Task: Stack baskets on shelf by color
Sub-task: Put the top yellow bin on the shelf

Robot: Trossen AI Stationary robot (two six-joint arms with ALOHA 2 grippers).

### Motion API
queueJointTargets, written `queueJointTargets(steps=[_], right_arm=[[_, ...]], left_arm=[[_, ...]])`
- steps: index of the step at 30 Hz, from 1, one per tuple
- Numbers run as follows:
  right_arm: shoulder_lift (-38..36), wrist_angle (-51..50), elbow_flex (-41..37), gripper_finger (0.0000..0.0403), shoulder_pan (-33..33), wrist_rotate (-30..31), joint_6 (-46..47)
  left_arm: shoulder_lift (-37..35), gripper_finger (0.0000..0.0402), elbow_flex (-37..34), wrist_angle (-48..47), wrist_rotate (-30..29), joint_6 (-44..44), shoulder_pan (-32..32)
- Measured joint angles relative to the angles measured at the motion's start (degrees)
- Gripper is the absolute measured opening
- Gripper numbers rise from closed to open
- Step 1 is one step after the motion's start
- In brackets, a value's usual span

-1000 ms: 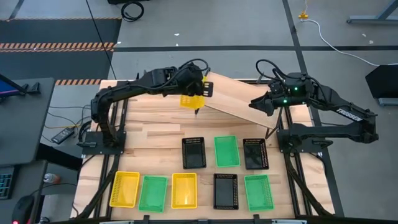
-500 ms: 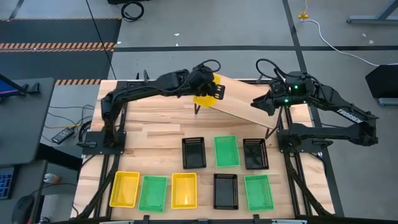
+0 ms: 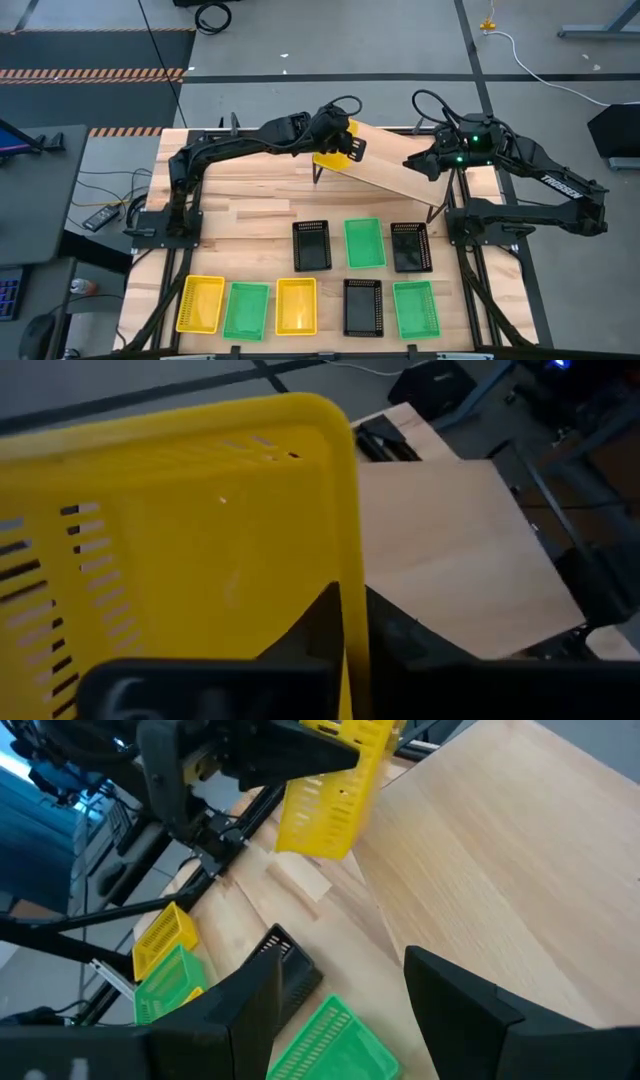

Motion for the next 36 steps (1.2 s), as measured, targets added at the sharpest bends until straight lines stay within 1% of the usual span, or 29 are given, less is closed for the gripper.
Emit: queueJointTargets(steps=[5,7,16,21,23,25,29,32,34,35,36], right_arm=[[0.00,0.14,0.00,0.0217,0.00,-0.02,1.02],[0.00,0.18,0.00,0.0217,0.00,-0.02,1.78],[0.00,0.19,0.00,0.0217,0.00,-0.02,1.79],[0.00,0.19,0.00,0.0217,0.02,-0.17,1.59],[0.00,0.19,0.00,0.0217,0.02,-0.21,1.29],[0.00,0.16,0.00,0.0217,0.02,-0.21,0.77],[0.00,0.15,0.00,0.0217,0.02,-0.21,-0.74],[0.00,0.16,0.00,0.0217,0.02,-0.17,-1.85],[-0.01,0.18,0.00,0.0217,0.02,-0.04,-2.32],[0.00,0.16,0.00,0.0217,0.03,-0.03,-2.58],[-0.01,0.17,0.00,0.0217,0.02,-0.04,-2.82]], left_arm=[[0.00,0.0062,-0.02,-0.36,1.97,2.20,1.21],[0.00,0.0082,-0.02,-1.03,2.81,2.11,1.63],[0.00,0.0180,-0.02,-1.34,2.69,2.12,1.77],[-0.58,0.0209,-0.07,-1.47,3.57,3.06,1.98],[-2.19,0.0213,-0.11,-1.40,5.88,2.94,2.03],[-4.35,0.0214,0.00,-0.85,10.19,2.70,1.92],[-7.42,0.0207,0.04,-2.41,23.95,6.93,0.26],[-8.73,0.0198,-0.02,-5.18,30.85,13.10,-2.38],[-9.31,0.0192,0.02,-6.24,31.55,18.01,-4.49],[-9.44,0.0190,0.02,-7.92,30.98,21.22,-5.62],[-9.44,0.0188,0.02,-9.81,29.20,24.96,-6.81]])
